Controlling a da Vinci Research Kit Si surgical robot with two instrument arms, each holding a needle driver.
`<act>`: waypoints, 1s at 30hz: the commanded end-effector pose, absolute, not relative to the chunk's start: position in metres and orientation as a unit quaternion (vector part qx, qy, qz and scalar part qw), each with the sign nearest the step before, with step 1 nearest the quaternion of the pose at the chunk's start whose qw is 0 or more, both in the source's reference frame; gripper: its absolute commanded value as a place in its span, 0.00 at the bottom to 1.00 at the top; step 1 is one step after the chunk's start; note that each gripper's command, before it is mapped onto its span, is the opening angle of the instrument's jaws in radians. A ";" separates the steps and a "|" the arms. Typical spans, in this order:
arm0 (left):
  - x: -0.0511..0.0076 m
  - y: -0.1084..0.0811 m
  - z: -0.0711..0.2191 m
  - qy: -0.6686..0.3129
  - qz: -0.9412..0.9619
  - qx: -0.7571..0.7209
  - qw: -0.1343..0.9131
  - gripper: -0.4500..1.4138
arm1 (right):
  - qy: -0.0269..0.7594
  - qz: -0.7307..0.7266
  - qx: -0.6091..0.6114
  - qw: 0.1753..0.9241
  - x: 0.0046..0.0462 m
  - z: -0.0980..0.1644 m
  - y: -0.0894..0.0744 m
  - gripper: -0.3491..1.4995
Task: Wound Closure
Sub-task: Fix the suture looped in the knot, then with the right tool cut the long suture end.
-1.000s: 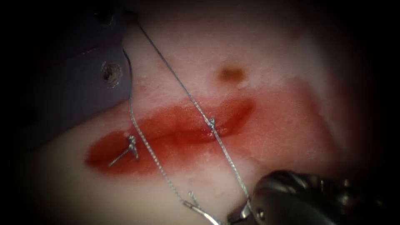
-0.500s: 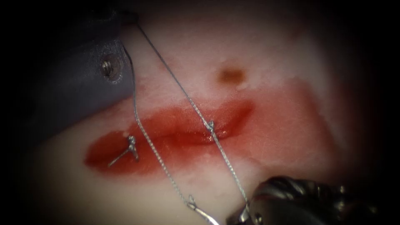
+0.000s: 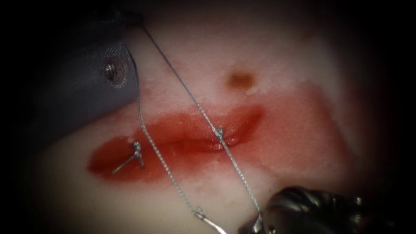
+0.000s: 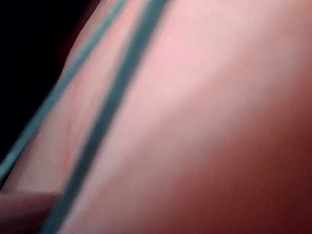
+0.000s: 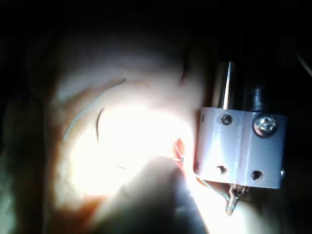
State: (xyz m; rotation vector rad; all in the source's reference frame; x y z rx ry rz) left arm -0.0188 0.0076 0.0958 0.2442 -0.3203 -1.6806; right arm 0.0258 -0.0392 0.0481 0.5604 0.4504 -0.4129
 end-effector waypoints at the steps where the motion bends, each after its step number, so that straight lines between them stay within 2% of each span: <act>1: -0.0192 0.009 0.095 -0.144 -0.739 0.106 0.649 0.00 | 0.224 -0.198 0.264 0.917 0.0271 0.047 -0.038 0.00; 7: -0.0194 0.008 0.095 -0.147 -0.719 0.114 0.670 0.00 | 0.263 -0.169 0.234 0.921 0.0275 0.046 -0.036 0.00; 9: -0.0193 0.007 0.094 -0.148 -0.699 0.128 0.688 0.00 | 0.281 -0.156 0.223 0.920 0.0277 0.045 -0.035 0.28; 10: -0.0191 0.007 0.093 -0.149 -0.687 0.132 0.699 0.00 | 0.287 -0.146 0.219 0.921 0.0277 0.045 -0.035 0.45; 11: -0.0190 0.007 0.092 -0.149 -0.676 0.136 0.709 0.00 | 0.292 -0.133 0.219 0.922 0.0277 0.044 -0.035 0.51; 12: -0.0189 0.007 0.091 -0.148 -0.672 0.143 0.711 0.00 | 0.298 -0.124 0.218 0.921 0.0276 0.044 -0.034 0.52; 14: -0.0187 0.007 0.089 -0.154 -0.656 0.160 0.722 0.00 | 0.333 -0.089 0.210 0.915 0.0273 0.041 -0.032 0.45; 15: -0.0187 0.007 0.089 -0.154 -0.656 0.160 0.722 0.00 | 0.333 -0.089 0.210 0.915 0.0273 0.041 -0.032 0.45; 16: -0.0185 0.006 0.087 -0.174 -0.644 0.164 0.726 0.00 | 0.359 -0.052 0.197 0.911 0.0271 0.040 -0.031 0.59; 18: -0.0184 0.006 0.086 -0.183 -0.641 0.163 0.727 0.00 | 0.369 -0.033 0.193 0.909 0.0271 0.039 -0.030 0.62; 20: -0.0186 0.006 0.084 -0.192 -0.637 0.167 0.728 0.00 | 0.385 0.021 0.177 0.905 0.0271 0.038 -0.029 0.75; 21: -0.0187 0.006 0.084 -0.194 -0.634 0.173 0.729 0.00 | 0.386 0.036 0.163 0.907 0.0271 0.038 -0.029 0.78; 23: -0.0192 0.007 0.082 -0.205 -0.627 0.177 0.730 0.00 | 0.376 0.059 0.143 0.914 0.0271 0.037 -0.028 0.79; 26: -0.0201 0.007 0.081 -0.233 -0.613 0.187 0.732 0.00 | 0.359 0.086 0.127 0.920 0.0270 0.037 -0.027 0.71; 30: -0.0214 0.007 0.079 -0.278 -0.596 0.189 0.729 0.00 | 0.389 0.137 0.089 0.906 0.0266 0.039 -0.025 0.74</act>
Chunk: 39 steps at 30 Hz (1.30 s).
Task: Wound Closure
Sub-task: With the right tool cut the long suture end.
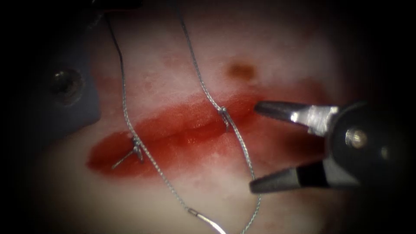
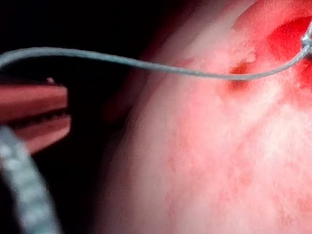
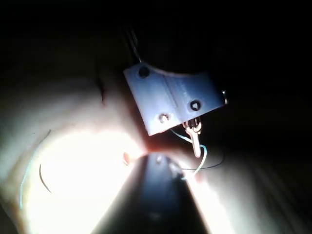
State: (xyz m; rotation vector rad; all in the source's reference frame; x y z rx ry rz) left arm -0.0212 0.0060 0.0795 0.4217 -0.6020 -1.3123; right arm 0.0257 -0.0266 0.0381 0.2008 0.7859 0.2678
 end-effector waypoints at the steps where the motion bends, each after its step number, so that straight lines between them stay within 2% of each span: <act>1: -0.0217 0.007 0.079 -0.288 -0.594 0.185 0.728 0.00 | 0.392 0.147 0.082 0.905 0.0265 0.039 -0.025 0.76; 7: -0.0234 0.009 0.075 -0.343 -0.597 0.174 0.704 0.00 | 0.412 0.186 0.058 0.890 0.0258 0.044 -0.024 0.77; 10: -0.0241 0.009 0.074 -0.364 -0.595 0.184 0.693 0.00 | 0.441 0.215 0.071 0.868 0.0257 0.047 -0.025 0.71; 13: -0.0243 0.009 0.073 -0.374 -0.594 0.187 0.688 0.00 | 0.445 0.215 0.067 0.867 0.0258 0.049 -0.025 0.71; 14: -0.0245 0.009 0.072 -0.379 -0.591 0.194 0.685 0.00 | 0.449 0.210 0.059 0.866 0.0259 0.050 -0.025 0.76; 15: -0.0246 0.009 0.072 -0.382 -0.589 0.196 0.684 0.00 | 0.452 0.208 0.059 0.865 0.0260 0.050 -0.025 0.76; 17: -0.0247 0.009 0.072 -0.384 -0.587 0.199 0.684 0.00 | 0.456 0.205 0.059 0.864 0.0260 0.051 -0.026 0.76; 18: -0.0250 0.009 0.071 -0.387 -0.585 0.200 0.684 0.00 | 0.473 0.198 0.075 0.855 0.0264 0.051 -0.026 0.71; 27: -0.0257 0.009 0.072 -0.390 -0.577 0.196 0.690 0.00 | 0.508 0.211 0.067 0.832 0.0276 0.051 -0.024 0.74; 39: -0.0259 0.009 0.072 -0.391 -0.577 0.193 0.691 0.00 | 0.507 0.220 0.060 0.831 0.0289 0.051 -0.024 0.74</act>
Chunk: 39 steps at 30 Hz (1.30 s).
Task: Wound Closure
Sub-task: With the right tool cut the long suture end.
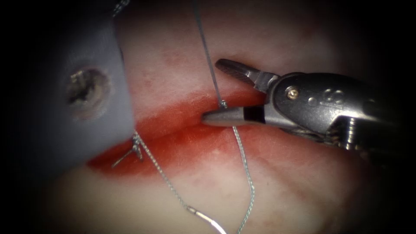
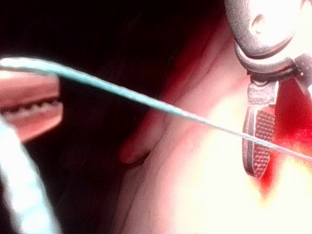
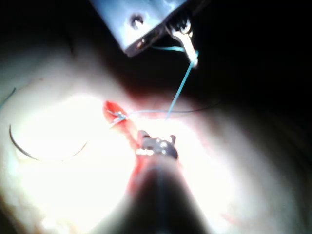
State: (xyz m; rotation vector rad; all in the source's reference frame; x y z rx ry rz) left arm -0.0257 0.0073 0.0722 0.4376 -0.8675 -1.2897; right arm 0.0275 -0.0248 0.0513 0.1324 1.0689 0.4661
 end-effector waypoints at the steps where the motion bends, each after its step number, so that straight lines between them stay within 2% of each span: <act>1: -0.0260 0.009 0.072 -0.391 -0.576 0.193 0.691 0.00 | 0.506 0.221 0.057 0.832 0.0291 0.051 -0.024 0.74; 16: -0.0261 0.008 0.071 -0.391 -0.576 0.195 0.691 0.00 | 0.506 0.221 0.054 0.832 0.0312 0.052 -0.023 0.72; 28: -0.0263 0.008 0.071 -0.392 -0.574 0.197 0.692 0.00 | 0.509 0.213 0.054 0.832 0.0320 0.053 -0.024 0.64; 38: -0.0264 0.008 0.071 -0.393 -0.572 0.198 0.692 0.00 | 0.514 0.204 0.067 0.830 0.0330 0.053 -0.024 0.45; 39: -0.0265 0.008 0.071 -0.393 -0.571 0.198 0.693 0.00 | 0.517 0.196 0.073 0.830 0.0331 0.053 -0.024 0.35</act>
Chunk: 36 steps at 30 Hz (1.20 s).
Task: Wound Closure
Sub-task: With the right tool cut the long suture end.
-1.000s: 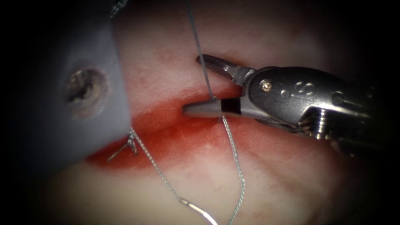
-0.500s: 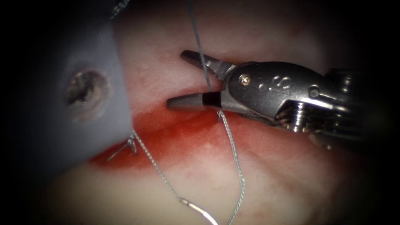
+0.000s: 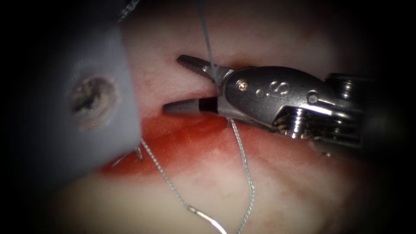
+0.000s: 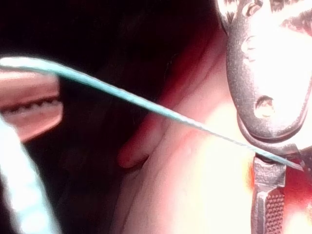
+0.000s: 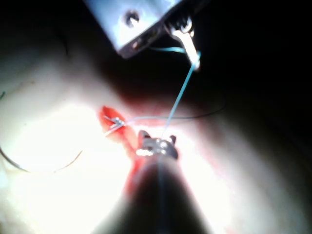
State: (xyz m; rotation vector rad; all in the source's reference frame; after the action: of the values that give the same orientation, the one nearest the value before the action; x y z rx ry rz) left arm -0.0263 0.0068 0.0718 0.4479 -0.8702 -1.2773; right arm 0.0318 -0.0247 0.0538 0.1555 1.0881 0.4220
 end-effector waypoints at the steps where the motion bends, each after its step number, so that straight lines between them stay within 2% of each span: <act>1: -0.0265 0.008 0.071 -0.393 -0.571 0.198 0.693 0.00 | 0.517 0.196 0.073 0.830 0.0331 0.053 -0.024 0.35; 3: -0.0265 0.008 0.071 -0.393 -0.571 0.198 0.693 0.00 | 0.520 0.190 0.081 0.829 0.0331 0.053 -0.024 0.15; 5: -0.0265 0.008 0.071 -0.394 -0.570 0.199 0.693 0.00 | 0.525 0.171 0.085 0.829 0.0330 0.053 -0.024 0.00; 16: -0.0261 0.008 0.072 -0.388 -0.571 0.189 0.698 0.00 | 0.547 0.171 0.096 0.814 0.0320 0.052 -0.023 0.00; 17: -0.0258 0.008 0.072 -0.381 -0.572 0.185 0.702 0.00 | 0.554 0.173 0.092 0.809 0.0317 0.051 -0.023 0.05; 18: -0.0254 0.008 0.073 -0.366 -0.574 0.174 0.711 0.00 | 0.561 0.180 0.086 0.803 0.0313 0.051 -0.023 0.00; 20: -0.0245 0.008 0.074 -0.341 -0.572 0.164 0.728 0.00 | 0.568 0.190 0.080 0.797 0.0304 0.050 -0.023 0.00; 23: -0.0228 0.007 0.076 -0.289 -0.553 0.161 0.765 0.00 | 0.572 0.203 0.081 0.791 0.0285 0.048 -0.022 0.18; 24: -0.0215 0.006 0.078 -0.241 -0.546 0.155 0.787 0.00 | 0.572 0.210 0.083 0.788 0.0268 0.047 -0.022 0.26; 26: -0.0209 0.006 0.079 -0.220 -0.539 0.151 0.799 0.00 | 0.573 0.212 0.083 0.787 0.0260 0.046 -0.022 0.26; 27: -0.0202 0.006 0.080 -0.197 -0.531 0.148 0.811 0.00 | 0.573 0.215 0.084 0.787 0.0249 0.045 -0.022 0.18; 29: -0.0192 0.005 0.081 -0.174 -0.519 0.148 0.824 0.00 | 0.564 0.228 0.073 0.790 0.0233 0.044 -0.022 0.18; 30: -0.0183 0.005 0.082 -0.165 -0.505 0.168 0.831 0.33 | 0.551 0.249 0.055 0.795 0.0216 0.044 -0.022 0.19; 31: -0.0180 0.005 0.083 -0.168 -0.489 0.188 0.835 0.48 | 0.547 0.256 0.049 0.796 0.0210 0.044 -0.022 0.19; 32: -0.0178 0.005 0.083 -0.175 -0.463 0.209 0.843 0.58 | 0.543 0.262 0.045 0.797 0.0204 0.044 -0.022 0.20; 33: -0.0178 0.005 0.083 -0.175 -0.463 0.209 0.843 0.58 | 0.543 0.262 0.045 0.797 0.0204 0.044 -0.022 0.20; 36: -0.0177 0.005 0.082 -0.200 -0.376 0.263 0.866 0.72 | 0.538 0.273 0.036 0.797 0.0189 0.044 -0.022 0.26</act>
State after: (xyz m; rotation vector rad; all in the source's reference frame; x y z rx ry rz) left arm -0.0175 0.0037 0.0830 0.5550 -0.4048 -0.7915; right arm 0.0181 -0.0229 0.0441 0.0792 1.1481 0.5876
